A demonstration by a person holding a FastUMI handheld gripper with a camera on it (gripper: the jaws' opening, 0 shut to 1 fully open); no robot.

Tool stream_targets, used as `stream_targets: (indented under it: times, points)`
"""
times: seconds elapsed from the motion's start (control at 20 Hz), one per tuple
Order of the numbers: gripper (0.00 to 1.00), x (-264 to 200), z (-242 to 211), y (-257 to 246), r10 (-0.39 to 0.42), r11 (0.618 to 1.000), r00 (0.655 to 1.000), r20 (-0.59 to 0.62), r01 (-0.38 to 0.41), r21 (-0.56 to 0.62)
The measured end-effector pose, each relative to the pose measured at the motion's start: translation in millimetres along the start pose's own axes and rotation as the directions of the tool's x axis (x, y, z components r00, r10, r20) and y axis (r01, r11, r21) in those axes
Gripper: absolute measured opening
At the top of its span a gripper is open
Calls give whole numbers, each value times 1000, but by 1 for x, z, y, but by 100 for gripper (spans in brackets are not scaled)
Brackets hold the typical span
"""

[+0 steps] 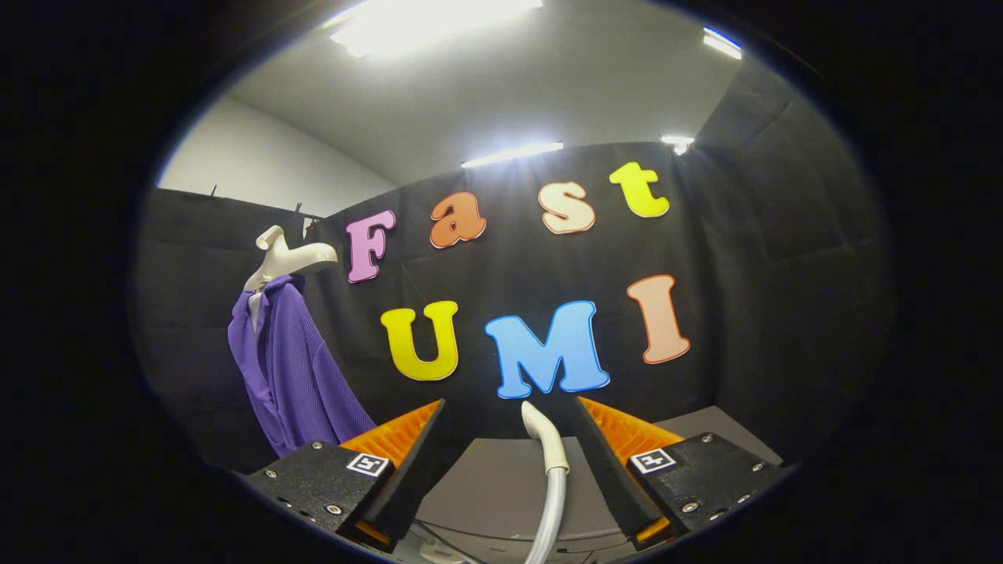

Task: Iron the clothes twice with a garment steamer, once on the left side and once on the right side.

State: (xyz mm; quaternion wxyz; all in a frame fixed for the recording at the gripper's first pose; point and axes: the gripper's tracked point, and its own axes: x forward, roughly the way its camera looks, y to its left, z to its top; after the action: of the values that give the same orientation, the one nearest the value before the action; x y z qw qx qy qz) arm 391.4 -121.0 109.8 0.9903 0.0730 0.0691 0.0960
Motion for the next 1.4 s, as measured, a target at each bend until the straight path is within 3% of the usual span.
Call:
stream_targets:
  times: [0.4,0.7,1.05,1.25,1.4]
  points:
    - [94,87,-22,-23,82,990,991,-108,-68,124]
    - [93,142,-69,-39,136,977,960,-244,-90,194]
    - [93,183,-121,-61,198,935,898,-393,-53,350]
    - [94,197,-148,-81,176,924,873,-454,12,382]
    - [93,201,-164,-78,230,883,841,-490,32,469]
